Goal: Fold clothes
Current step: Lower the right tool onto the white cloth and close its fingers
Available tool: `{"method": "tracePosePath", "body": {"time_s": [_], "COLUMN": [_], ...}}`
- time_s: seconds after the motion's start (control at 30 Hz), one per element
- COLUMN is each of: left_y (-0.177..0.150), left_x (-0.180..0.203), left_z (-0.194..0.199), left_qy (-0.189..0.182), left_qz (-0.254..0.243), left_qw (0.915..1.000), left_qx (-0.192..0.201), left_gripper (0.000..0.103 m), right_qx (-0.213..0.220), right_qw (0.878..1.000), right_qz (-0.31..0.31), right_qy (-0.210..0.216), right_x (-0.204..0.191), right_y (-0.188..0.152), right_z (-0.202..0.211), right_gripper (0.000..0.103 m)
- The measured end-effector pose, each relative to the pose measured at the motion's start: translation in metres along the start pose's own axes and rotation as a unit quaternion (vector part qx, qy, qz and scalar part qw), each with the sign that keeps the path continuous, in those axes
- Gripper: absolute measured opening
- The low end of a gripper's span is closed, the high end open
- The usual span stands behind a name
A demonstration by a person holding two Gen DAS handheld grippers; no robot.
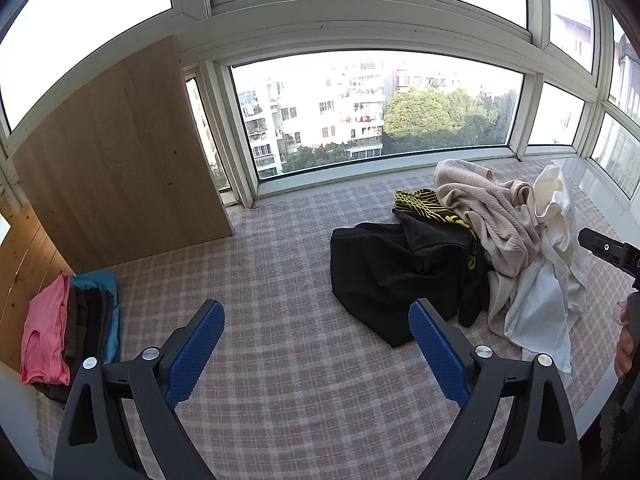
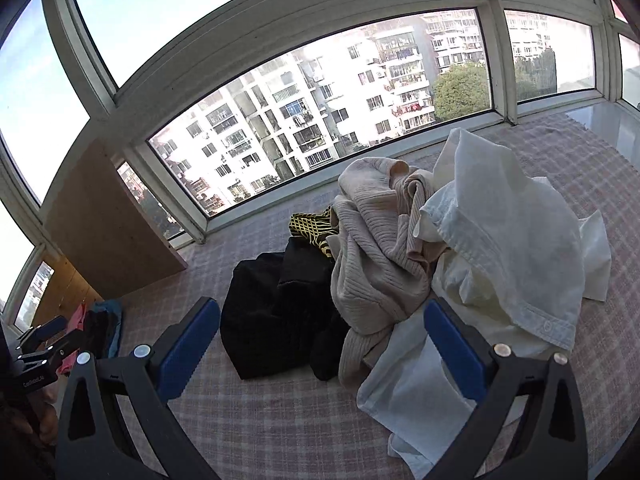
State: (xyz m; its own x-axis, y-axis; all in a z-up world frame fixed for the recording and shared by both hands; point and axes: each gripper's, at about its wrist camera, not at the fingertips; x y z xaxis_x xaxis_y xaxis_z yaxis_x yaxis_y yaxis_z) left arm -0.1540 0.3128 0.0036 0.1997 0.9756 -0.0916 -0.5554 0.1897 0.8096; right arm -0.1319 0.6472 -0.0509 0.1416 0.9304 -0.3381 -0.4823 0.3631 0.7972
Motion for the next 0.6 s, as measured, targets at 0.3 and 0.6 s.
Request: {"method": "tracePosePath", "body": {"time_s": [0.3, 0.6], "left_y": [-0.019, -0.026], "left_x": [-0.012, -0.013], "left_z": [-0.043, -0.06], "left_qy": [0.027, 0.034], "left_qz": [0.007, 0.0], "left_qw": [0.9985, 0.9976], "left_qx": [-0.046, -0.06], "left_gripper": [0.094, 0.094], "right_qx": [-0.095, -0.003], "right_qw": [0.994, 0.998], "right_qz": [0.048, -0.001], "right_qy": [-0.029, -0.066], "right_x": [0.018, 0.077], "right_y": [-0.004, 0.02], "right_z": [-0.097, -0.006], "right_gripper": [0.059, 0.066]}}
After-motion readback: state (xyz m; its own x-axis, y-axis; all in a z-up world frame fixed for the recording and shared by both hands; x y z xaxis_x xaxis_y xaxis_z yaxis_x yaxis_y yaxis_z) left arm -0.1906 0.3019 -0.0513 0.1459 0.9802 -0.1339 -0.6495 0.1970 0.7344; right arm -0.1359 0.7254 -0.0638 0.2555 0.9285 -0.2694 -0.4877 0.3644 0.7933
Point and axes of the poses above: each gripper's, at about its wrist camera, not at the fingertips, and z roughly against the way its jaws point, x to its right, y to its top, and after that the axes turned 12 degrees about x, right-handed
